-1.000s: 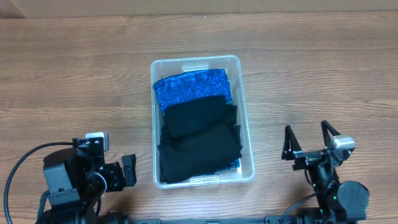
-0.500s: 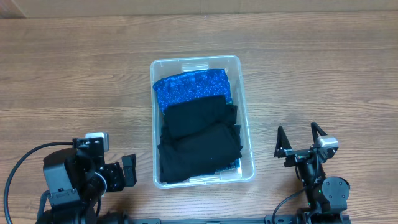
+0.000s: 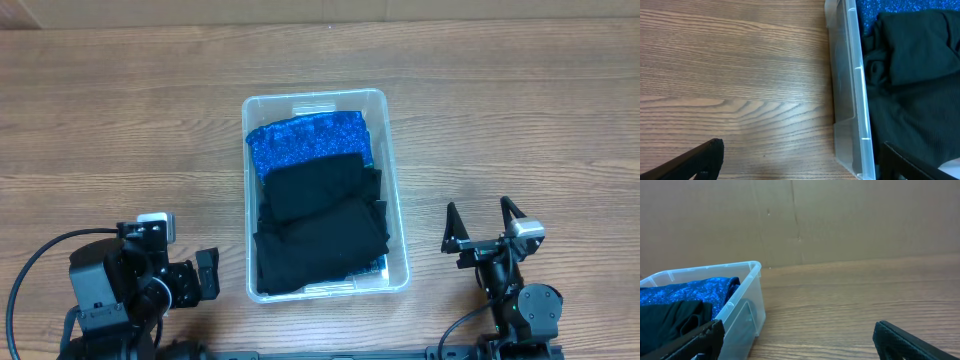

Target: Pack container

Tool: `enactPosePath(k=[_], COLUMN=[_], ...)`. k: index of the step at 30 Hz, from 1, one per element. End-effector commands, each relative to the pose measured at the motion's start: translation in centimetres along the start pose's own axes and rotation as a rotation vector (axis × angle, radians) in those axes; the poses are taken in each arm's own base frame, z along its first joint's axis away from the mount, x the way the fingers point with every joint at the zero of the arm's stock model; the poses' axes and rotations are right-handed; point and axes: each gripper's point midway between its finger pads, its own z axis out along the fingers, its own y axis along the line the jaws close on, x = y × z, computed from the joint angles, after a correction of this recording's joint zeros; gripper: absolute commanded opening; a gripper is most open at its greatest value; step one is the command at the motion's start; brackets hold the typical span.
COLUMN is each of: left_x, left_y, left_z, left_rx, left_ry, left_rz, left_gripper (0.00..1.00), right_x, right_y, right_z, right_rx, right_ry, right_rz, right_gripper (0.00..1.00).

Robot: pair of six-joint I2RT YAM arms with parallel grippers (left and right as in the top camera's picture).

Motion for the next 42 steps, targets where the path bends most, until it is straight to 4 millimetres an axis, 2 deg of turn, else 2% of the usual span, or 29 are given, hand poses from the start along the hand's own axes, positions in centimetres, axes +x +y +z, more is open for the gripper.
enactPosePath(k=[1, 7, 11, 16, 19, 23, 25, 26, 33, 38, 39, 42], left_x=[0.2, 0.2, 0.1, -0.3, 0.0, 0.4, -0.3, -1.3, -4.6, -4.1, -3.6, -3.6], left_y=[-0.3, -0.3, -0.5, -0.6, -0.7, -0.8, -0.9, -1.0, -0.6, 0.6, 0.7, 0.5], left_z=[0.0, 0.0, -0.7, -0.9, 0.7, 3.9, 5.0, 5.6, 5.8, 6.6, 7.2, 7.3], left_rx=[0.013, 0.013, 0.017, 0.016, 0.031, 0.067, 0.080, 0.088, 0.053, -0.017, -0.006, 0.059], left_ry=[-0.002, -0.002, -0.046, -0.182, -0.268, -0.394, -0.488, -0.584, -0.895, -0.861, -0.827, -0.822], left_rz=[-0.008, -0.008, 0.009, 0.057, 0.095, 0.147, 0.176, 0.203, 0.261, 0.231, 0.215, 0.084], left_gripper=[1.00, 1.00, 1.00, 1.00, 1.00, 1.00, 1.00, 1.00, 1.00, 1.00, 1.00, 1.00], right_x=[0.3, 0.3, 0.3, 0.3, 0.3, 0.3, 0.3, 0.3, 0.3, 0.3, 0.3, 0.3], right_y=[0.0, 0.0, 0.0, 0.0, 0.0, 0.0, 0.0, 0.0, 0.0, 0.0, 0.0, 0.0], right_z=[0.0, 0.0, 0.0, 0.0, 0.0, 0.0, 0.0, 0.0, 0.0, 0.0, 0.0, 0.0], right_rx=[0.002, 0.002, 0.002, 0.002, 0.002, 0.002, 0.002, 0.002, 0.002, 0.002, 0.002, 0.002], right_ry=[0.001, 0.000, 0.000, 0.001, 0.001, 0.001, 0.001, 0.000, 0.000, 0.001, 0.001, 0.000], right_rz=[0.000, 0.000, 0.000, 0.000, 0.000, 0.000, 0.000, 0.000, 0.000, 0.000, 0.000, 0.000], right_gripper=[1.00, 1.00, 1.00, 1.00, 1.00, 1.00, 1.00, 1.00, 1.00, 1.00, 1.00, 1.00])
